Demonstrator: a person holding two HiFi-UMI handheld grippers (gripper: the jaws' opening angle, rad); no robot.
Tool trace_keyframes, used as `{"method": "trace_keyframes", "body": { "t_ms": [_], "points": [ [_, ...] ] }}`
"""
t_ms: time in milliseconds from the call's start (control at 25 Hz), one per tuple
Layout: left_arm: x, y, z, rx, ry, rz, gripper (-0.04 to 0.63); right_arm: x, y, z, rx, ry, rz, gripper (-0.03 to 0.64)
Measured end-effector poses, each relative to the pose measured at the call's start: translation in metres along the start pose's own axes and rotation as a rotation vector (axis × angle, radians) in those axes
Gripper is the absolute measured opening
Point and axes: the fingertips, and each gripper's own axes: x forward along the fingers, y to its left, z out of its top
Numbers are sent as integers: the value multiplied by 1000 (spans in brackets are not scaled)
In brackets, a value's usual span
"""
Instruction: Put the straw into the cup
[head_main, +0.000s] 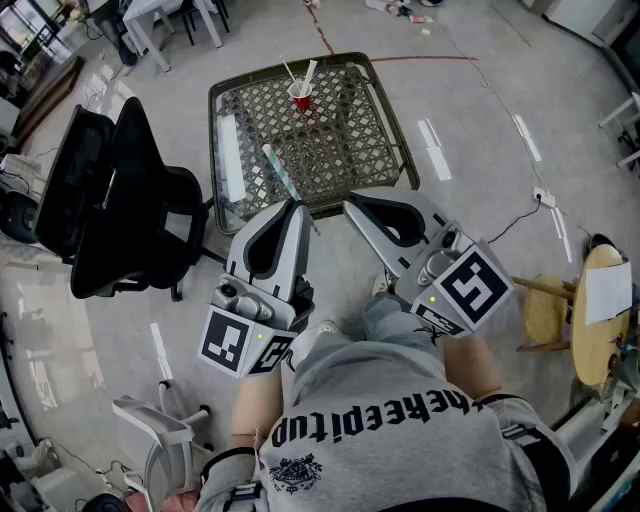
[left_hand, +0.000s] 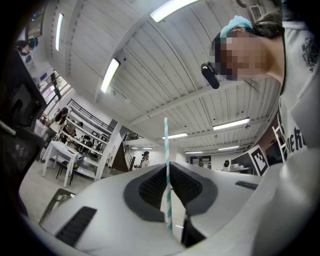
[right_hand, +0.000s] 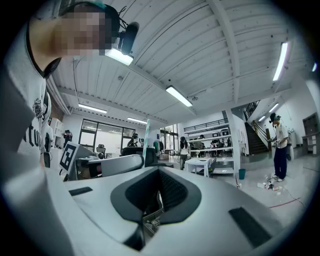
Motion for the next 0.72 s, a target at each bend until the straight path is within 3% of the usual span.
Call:
{"method": "trace_keyframes", "body": {
  "t_ms": [720],
  "points": [
    [9, -20, -5, 12, 3, 7, 63, -15, -7, 3, 22, -11, 22, 11]
  ]
}}
